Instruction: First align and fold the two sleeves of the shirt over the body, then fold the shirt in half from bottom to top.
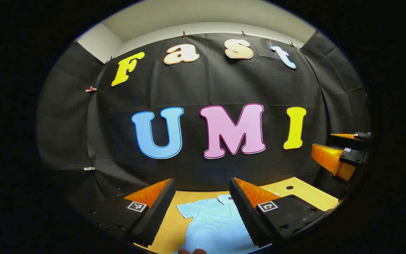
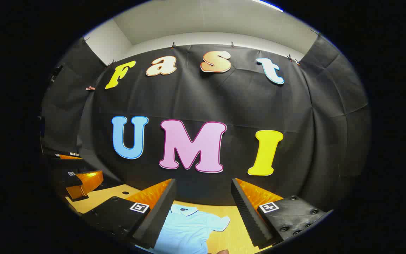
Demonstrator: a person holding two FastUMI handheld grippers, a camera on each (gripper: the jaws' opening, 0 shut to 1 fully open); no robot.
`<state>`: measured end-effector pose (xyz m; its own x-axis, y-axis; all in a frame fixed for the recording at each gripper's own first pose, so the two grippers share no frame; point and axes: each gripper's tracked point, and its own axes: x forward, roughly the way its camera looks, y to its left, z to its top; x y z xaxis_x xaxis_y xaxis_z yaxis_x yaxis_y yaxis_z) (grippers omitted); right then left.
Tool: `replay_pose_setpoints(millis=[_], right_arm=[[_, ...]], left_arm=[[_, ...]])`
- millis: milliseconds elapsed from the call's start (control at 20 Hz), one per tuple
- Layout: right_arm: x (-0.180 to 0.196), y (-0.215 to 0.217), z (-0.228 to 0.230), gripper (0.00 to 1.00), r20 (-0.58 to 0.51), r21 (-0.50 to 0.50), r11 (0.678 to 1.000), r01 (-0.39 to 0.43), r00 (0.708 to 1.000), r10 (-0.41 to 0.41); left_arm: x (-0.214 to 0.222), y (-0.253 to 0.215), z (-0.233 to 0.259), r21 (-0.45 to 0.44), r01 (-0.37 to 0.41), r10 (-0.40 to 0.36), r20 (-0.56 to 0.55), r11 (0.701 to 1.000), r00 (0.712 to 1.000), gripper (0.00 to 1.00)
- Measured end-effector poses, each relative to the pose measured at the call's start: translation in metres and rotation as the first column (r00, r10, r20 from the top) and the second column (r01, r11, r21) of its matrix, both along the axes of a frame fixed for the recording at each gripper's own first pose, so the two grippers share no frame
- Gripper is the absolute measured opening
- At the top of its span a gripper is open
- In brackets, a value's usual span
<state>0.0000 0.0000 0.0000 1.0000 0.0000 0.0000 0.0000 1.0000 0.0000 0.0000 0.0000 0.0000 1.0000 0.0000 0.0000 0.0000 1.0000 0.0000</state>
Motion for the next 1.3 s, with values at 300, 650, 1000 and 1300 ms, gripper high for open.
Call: replay_pose_setpoints(millis=[300,650,1000,1300], right_arm=[[0.002,0.014,0.006,0.94,0.015,-0.014,1.000,0.023,1.000,-0.022],[0.001,0.027,0.007,0.96,0.013,-0.047,0.999,0.024,1.000,-0.024],[0.001,0.038,0.001,0.97,-0.006,-0.046,0.999,0.015,1.000,-0.016],[0.006,0.042,-0.002,0.96,-0.017,-0.054,0.998,0.012,1.000,-0.012]], left_arm=[[0.006,0.012,-0.004,-0.015,0.032,-0.032,-0.008,0.999,0.999,0.98],[0.009,0.014,-0.006,-0.014,0.064,-0.064,-0.009,0.998,0.998,0.98],[0.011,0.011,-0.007,-0.006,0.088,-0.088,-0.005,0.996,0.996,0.98],[0.011,0.014,-0.006,-0.004,0.082,-0.082,-0.002,0.997,0.997,0.98]])
